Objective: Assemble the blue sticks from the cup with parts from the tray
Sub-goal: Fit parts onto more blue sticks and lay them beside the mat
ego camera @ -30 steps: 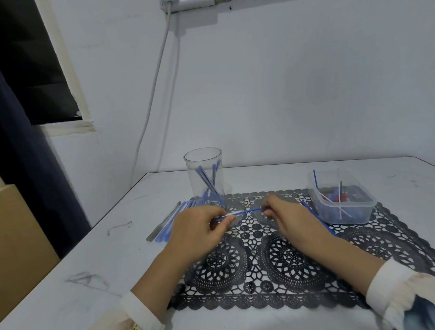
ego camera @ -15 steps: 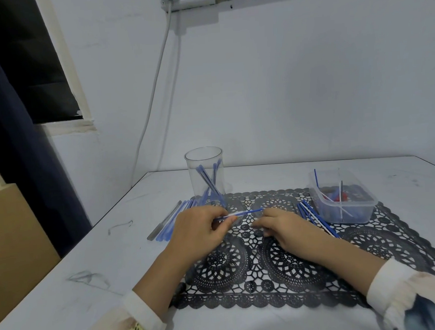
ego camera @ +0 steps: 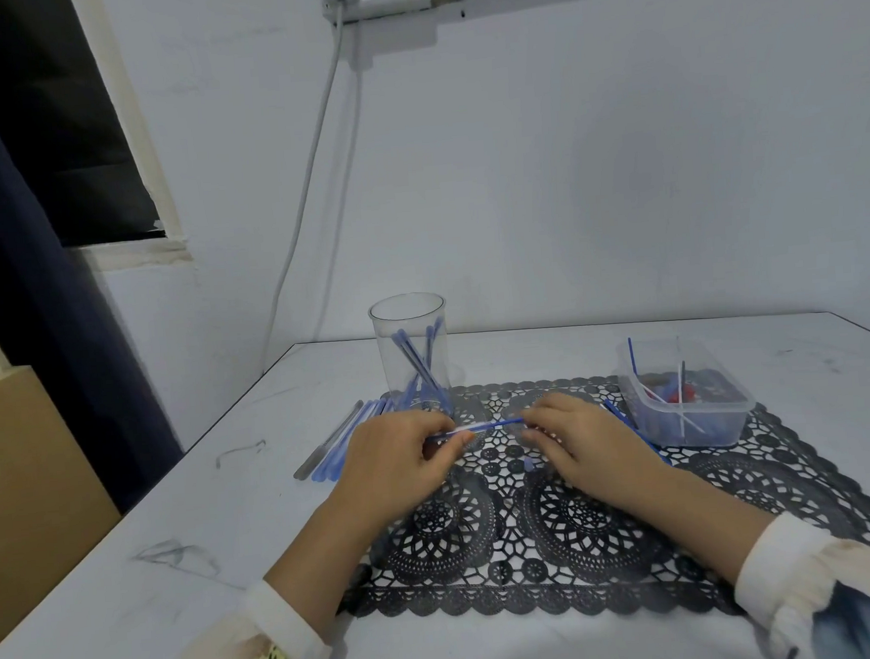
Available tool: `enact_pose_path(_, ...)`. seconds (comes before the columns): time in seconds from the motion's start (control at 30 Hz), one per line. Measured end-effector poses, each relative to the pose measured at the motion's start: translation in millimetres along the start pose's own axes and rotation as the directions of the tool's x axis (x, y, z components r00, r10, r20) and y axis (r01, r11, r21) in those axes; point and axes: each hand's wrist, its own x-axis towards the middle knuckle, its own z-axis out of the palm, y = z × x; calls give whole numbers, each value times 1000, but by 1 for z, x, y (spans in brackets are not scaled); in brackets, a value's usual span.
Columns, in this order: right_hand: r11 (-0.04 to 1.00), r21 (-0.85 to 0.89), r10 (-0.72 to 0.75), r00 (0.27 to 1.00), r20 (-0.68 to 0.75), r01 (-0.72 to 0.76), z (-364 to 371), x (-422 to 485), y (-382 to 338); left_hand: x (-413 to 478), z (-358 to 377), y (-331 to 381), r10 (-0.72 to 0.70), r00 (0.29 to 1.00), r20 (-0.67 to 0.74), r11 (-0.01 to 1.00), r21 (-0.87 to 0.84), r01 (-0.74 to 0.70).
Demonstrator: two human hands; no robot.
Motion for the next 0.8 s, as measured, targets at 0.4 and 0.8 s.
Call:
enact_pose_path(0.4,982,-99,-180,965,-189,164,-2,-4,-19,0,5,4,22,1000,12,996,83,-22)
enact_pose_path(0.8,972,-152,-198,972,-128,178,-1,-2,-20,0,3,4,-12,999,35,996,93,9)
